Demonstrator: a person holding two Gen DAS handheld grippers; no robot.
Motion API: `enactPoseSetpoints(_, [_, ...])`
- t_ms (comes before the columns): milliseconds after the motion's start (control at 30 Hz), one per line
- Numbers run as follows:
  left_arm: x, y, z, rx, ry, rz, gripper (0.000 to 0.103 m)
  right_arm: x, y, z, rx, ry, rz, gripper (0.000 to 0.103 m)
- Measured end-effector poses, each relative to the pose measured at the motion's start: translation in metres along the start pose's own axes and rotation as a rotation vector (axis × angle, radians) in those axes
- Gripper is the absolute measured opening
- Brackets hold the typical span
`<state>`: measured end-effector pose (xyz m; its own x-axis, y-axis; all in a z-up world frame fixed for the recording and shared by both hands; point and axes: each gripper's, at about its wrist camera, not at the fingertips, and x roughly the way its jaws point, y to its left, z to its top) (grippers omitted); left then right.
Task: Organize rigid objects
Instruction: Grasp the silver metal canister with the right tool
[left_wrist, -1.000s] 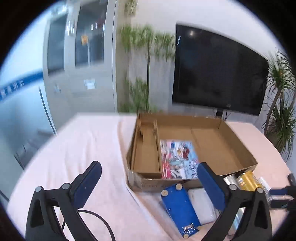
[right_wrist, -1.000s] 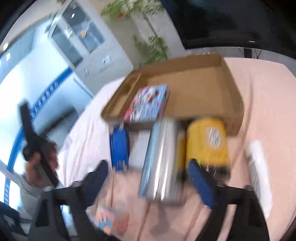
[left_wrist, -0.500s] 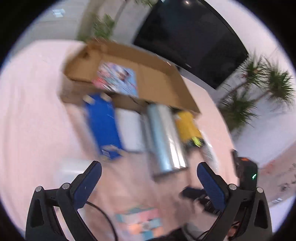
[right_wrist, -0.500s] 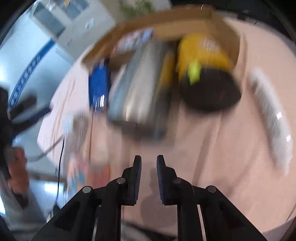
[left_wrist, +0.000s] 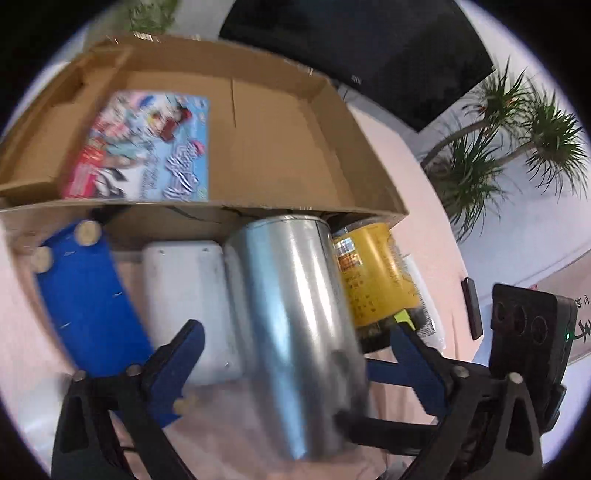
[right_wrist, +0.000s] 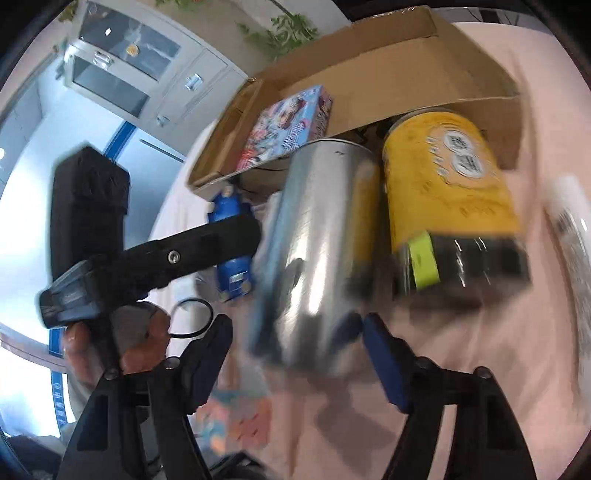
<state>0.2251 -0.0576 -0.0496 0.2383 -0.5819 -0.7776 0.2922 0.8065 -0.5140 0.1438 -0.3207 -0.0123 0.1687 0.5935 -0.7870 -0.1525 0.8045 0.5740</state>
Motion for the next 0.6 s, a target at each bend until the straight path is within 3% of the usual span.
enactPoseSetpoints(33, [0.008,0.001,0.0,-0.009,0.037,-0.014,0.086,0.004,-0.002,0.002,0.017,0.008,0.021,0.067])
enactPoseSetpoints(100, [0.019,0.002,-0.007,-0.022,0.094,0.014,0.083,0.01,0.002,0.0,0.003,0.01,0.016,0.065])
enactPoseSetpoints(233, [0.012,-0.003,-0.038,-0.087,0.136,-0.033,0.08,0.005,0.017,-0.019,-0.086,0.056,-0.033,0.063])
enactPoseSetpoints(333, [0.011,-0.017,-0.059,-0.075,0.157,-0.062,0.08,-0.004,0.019,-0.035,-0.11,0.107,-0.049,0.065])
enactPoseSetpoints(467, [0.016,-0.014,-0.055,-0.092,0.179,-0.098,0.081,0.004,-0.004,-0.03,-0.041,0.159,-0.008,0.075])
enactPoseSetpoints(600, [0.019,0.004,-0.043,-0.126,0.192,-0.108,0.082,0.025,-0.001,-0.021,-0.044,0.15,-0.003,0.083])
